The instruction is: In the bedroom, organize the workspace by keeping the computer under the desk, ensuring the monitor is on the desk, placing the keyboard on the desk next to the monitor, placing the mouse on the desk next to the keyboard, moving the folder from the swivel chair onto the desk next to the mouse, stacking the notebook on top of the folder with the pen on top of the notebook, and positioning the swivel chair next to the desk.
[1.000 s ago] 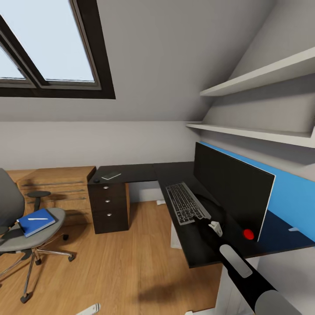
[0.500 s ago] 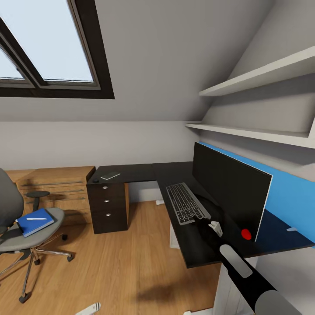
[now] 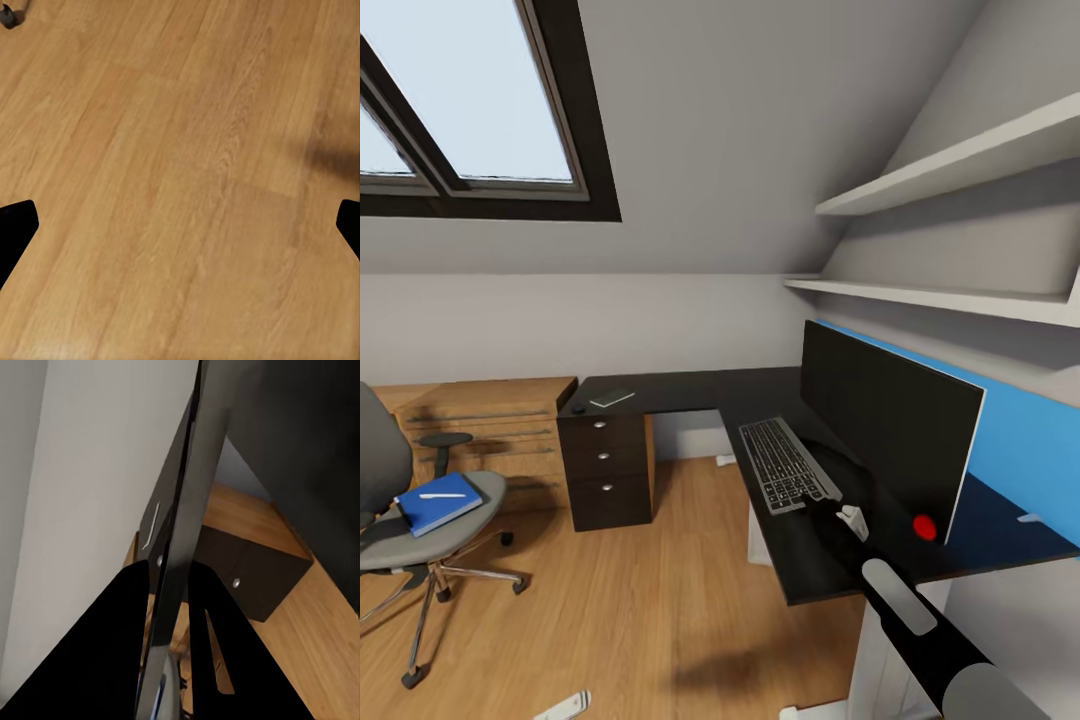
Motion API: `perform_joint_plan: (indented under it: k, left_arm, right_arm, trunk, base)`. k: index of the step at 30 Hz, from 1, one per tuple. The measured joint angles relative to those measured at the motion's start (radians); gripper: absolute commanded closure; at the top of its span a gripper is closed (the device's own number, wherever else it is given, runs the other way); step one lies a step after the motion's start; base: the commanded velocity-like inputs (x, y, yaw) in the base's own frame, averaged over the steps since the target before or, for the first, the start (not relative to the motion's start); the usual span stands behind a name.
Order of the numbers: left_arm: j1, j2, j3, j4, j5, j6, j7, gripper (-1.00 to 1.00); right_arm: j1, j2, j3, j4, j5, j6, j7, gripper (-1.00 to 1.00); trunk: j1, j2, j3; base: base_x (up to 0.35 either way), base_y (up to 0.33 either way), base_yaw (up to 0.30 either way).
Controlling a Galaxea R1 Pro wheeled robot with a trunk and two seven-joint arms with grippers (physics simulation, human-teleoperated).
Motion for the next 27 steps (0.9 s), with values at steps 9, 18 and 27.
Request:
perform_joint_plan:
  k: [9, 18, 27]
  left_arm:
    - [0.0, -0.001, 0.0, 0.0, 0.0, 0.0, 0.0, -1.0]
    - [0.0, -0.001, 0.001, 0.0, 0.0, 0.0, 0.0, -1.0]
    - [0.0, 0.0, 0.001, 0.0, 0.0, 0.0, 0.0, -1.0]
  right_arm:
    - [0.0, -0.002, -0.001, 0.0, -0.001, 0.003, 0.003, 1.0]
    - [0.0, -0.002, -0.001, 0.0, -0.001, 0.001, 0.0, 1.0]
    - [0.0, -0.002, -0.002, 0.0, -0.002, 0.002, 0.001, 1.0]
  trunk:
    - [0.035, -0.063, -0.028]
    - [0.069, -0.126, -0.056]
    - [0.088, -0.161, -0.072]
  base:
    - [0.0, 0.0, 0.0]
    - [0.0, 0.0, 0.0]
    - [0.0, 0.0, 0.0]
